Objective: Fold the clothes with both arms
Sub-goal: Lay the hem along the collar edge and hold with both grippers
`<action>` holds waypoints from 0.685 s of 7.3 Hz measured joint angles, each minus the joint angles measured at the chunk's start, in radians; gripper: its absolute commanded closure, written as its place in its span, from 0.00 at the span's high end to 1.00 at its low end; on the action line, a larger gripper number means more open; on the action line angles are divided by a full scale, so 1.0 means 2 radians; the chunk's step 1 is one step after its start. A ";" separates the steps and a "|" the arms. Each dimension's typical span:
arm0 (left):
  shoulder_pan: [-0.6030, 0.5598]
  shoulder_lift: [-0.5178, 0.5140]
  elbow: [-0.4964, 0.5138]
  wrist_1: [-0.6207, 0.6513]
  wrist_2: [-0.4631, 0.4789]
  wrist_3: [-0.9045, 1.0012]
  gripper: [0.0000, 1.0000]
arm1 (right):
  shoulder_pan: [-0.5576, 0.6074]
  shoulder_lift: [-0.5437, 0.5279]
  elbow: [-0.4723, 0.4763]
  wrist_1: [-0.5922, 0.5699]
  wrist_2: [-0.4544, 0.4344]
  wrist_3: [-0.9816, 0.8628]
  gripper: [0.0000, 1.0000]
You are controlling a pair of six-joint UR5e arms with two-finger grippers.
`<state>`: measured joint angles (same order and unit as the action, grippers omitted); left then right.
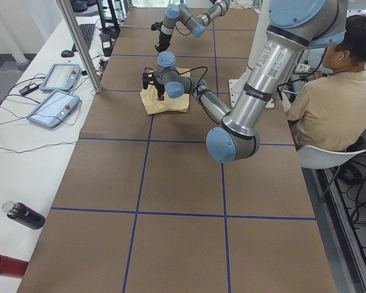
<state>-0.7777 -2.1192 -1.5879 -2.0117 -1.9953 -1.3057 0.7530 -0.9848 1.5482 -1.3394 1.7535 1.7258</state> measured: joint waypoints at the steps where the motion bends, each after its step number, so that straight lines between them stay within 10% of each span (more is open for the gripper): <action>1: -0.003 -0.014 0.036 -0.023 0.002 0.000 0.00 | 0.003 0.020 -0.051 0.030 0.000 -0.007 0.00; 5: -0.007 -0.060 0.146 -0.089 0.035 -0.001 0.00 | 0.002 0.055 -0.153 0.075 -0.004 -0.031 0.00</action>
<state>-0.7924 -2.2386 -1.2956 -2.1896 -1.9247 -1.3076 0.7569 -0.8750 1.2418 -1.1887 1.7453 1.6641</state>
